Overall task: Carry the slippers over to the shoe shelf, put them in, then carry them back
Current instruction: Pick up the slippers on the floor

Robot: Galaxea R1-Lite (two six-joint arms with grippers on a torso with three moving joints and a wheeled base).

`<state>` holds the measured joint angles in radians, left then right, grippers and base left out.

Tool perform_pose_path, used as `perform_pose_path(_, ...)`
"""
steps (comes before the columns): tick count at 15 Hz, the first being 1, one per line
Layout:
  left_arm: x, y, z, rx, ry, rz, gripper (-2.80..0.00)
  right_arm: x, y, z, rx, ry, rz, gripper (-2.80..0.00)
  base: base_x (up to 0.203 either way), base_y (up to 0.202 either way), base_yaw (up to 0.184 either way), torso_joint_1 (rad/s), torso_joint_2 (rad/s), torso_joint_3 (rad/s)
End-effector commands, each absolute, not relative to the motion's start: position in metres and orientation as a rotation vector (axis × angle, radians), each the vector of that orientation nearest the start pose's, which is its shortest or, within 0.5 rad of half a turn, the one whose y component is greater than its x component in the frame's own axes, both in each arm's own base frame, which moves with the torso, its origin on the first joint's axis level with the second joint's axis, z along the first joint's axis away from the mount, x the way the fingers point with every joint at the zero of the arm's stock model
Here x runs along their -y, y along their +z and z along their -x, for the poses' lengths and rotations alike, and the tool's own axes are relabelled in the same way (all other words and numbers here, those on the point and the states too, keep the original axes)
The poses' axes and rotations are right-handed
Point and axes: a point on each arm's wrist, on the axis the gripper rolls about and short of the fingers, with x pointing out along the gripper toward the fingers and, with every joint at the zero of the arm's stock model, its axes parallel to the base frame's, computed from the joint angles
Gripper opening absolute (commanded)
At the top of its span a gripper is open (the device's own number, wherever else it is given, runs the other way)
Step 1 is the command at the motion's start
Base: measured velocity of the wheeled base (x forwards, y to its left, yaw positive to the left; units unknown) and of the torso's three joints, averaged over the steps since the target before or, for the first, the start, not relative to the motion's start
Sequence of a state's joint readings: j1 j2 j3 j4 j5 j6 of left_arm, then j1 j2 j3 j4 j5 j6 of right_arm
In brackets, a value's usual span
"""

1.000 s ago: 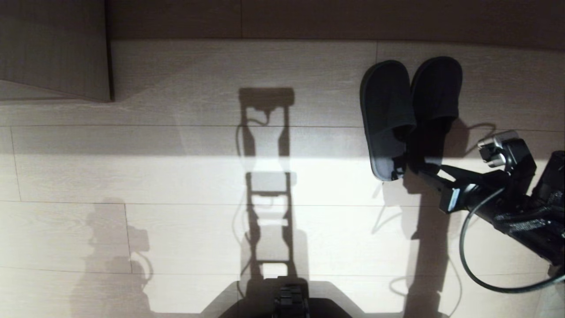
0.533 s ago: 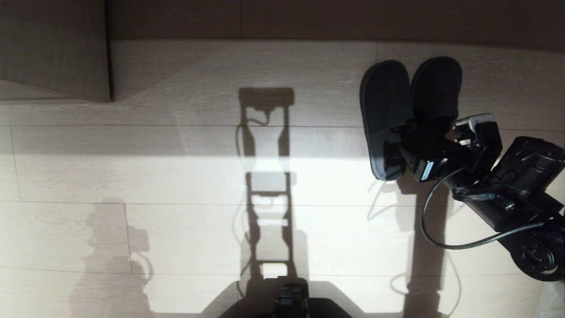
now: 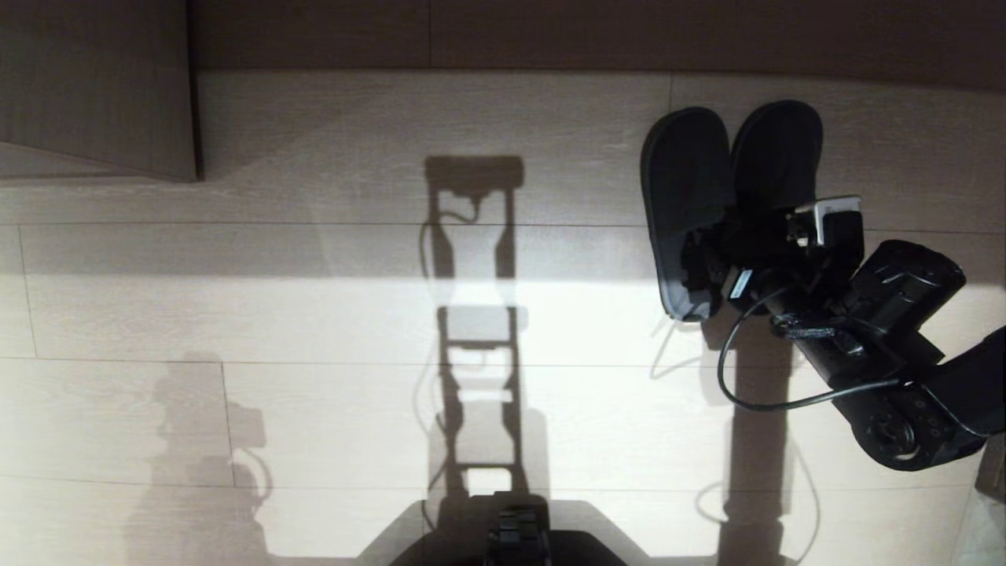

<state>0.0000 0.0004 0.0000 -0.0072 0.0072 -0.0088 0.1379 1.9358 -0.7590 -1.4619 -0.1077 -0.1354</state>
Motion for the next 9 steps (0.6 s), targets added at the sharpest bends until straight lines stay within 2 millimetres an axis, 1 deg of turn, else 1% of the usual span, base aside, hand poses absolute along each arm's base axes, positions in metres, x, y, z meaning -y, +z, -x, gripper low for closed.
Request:
perform_pose_path(1,0.0,0.076,0.023,0.008,0.009,0.009,-2.8,-0.047,0.174,-0.355,0.32,0.007,0.089,0.0,0.0,0.0,0.0,0.0,0.0,0.0)
perform_pose_path(3,0.0,0.076,0.023,0.008,0.008,0.009,-2.8,-0.05,0.178,-0.366,0.365,0.01,0.064,0.0,0.0,0.0,0.0,0.0,0.0,0.0)
perform_pose_path(5,0.0,0.076,0.023,0.008,0.008,0.009,-2.8,-0.051,0.184,-0.372,0.397,0.012,0.047,0.0,0.0,0.0,0.0,0.0,0.0,0.0)
perform_pose_path(7,0.0,0.076,0.023,0.008,0.008,0.009,-2.8,-0.051,0.184,-0.374,0.403,0.012,0.044,0.0,0.0,0.0,0.0,0.0,0.0,0.0)
perform_pose_path(8,0.0,0.076,0.023,0.008,0.009,0.009,-2.8,-0.052,0.186,-0.379,0.419,0.012,0.041,0.0,0.0,0.0,0.0,0.0,0.0,0.0)
perform_pose_path(9,0.0,0.076,0.023,0.008,0.008,0.009,-2.8,-0.053,0.194,-0.386,0.466,0.01,0.034,0.0,0.0,0.0,0.0,0.0,0.0,0.0)
